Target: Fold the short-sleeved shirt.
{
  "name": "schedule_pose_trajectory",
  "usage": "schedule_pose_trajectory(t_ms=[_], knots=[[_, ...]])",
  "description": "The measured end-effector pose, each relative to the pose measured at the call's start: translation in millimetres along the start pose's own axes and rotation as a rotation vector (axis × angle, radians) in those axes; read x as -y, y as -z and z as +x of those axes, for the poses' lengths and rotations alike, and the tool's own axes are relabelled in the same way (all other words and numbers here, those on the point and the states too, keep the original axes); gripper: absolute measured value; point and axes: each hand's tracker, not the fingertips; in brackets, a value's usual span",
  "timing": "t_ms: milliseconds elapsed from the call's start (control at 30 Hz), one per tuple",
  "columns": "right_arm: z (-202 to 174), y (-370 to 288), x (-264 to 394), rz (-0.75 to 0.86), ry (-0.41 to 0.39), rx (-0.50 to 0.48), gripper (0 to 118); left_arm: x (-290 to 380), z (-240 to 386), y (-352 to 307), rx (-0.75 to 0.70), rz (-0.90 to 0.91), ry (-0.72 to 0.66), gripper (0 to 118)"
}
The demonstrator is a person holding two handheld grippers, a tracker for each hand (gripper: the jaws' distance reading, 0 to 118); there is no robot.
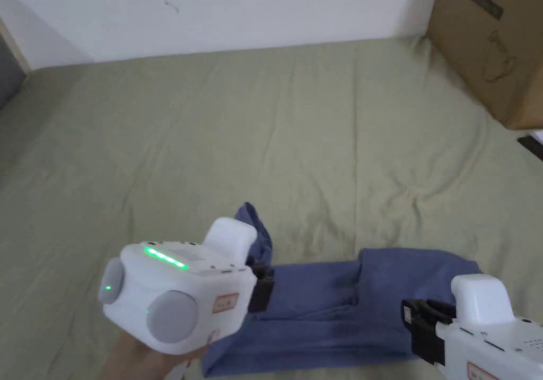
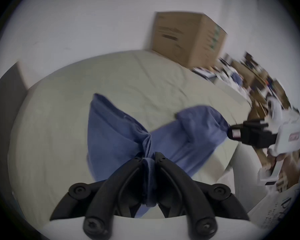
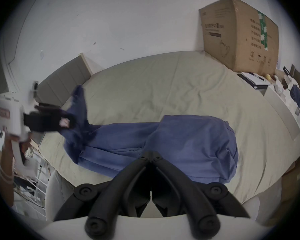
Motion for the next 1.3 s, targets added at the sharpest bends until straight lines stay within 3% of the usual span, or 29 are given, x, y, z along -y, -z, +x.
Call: schedule_pose_trajectory(t_ms=[133, 233, 267, 333, 400, 433, 567, 600, 633, 667, 700, 733, 800, 967, 1300], knots=[[13, -4, 6, -0.009, 0.041, 0.019, 0, 13, 34, 59, -0.009, -0.151, 0.125, 8], [22, -5, 9, -0.008, 0.077, 0.022, 0, 28, 34, 78, 0.018, -0.196, 0.07, 9], [24, -6, 9, -0.01, 0.085, 0.026, 0, 30, 29, 77, 0.024, -0.193, 0.038, 16], [26, -5, 10, -0.013, 0.09, 0.035, 0, 29, 20, 70, 0.131, -0.172, -0.088, 51], [26, -5, 11, -0.029, 0.092, 0.046, 0, 27, 8, 58, 0.192, -0.118, -0.182, 96], [26, -4, 11, -0.029, 0.095, 0.045, 0, 25, 2, 51, 0.212, -0.101, -0.204, 102], [18, -5, 13, -0.022, 0.093, 0.026, 0, 17, -28, 21, 0.243, 0.021, -0.377, 102], [16, -5, 13, -0.024, 0.091, 0.02, 0, 16, -35, 16, 0.25, 0.044, -0.429, 101], [15, -5, 13, -0.025, 0.09, 0.016, 0, 20, -43, 15, 0.252, 0.056, -0.474, 90], [13, -4, 14, -0.026, 0.09, 0.013, 0, 25, -51, 14, 0.218, 0.056, -0.514, 64], [12, -4, 14, -0.026, 0.09, 0.009, 0, 30, -56, 15, 0.187, 0.076, -0.526, 15], [10, -3, 15, -0.028, 0.091, 0.007, 0, 33, -57, 18, 0.132, 0.072, -0.539, 2], [9, -3, 15, -0.027, 0.098, 0.001, 0, 42, -59, 29, 0.027, 0.014, -0.526, 1], [6, -5, 13, -0.006, 0.104, -0.012, 0, 59, -35, 54, 0.22, -0.071, -0.522, 0], [4, -9, 9, -0.004, 0.086, -0.007, 0, 48, 7, 83, 0.247, -0.141, -0.475, 0]])
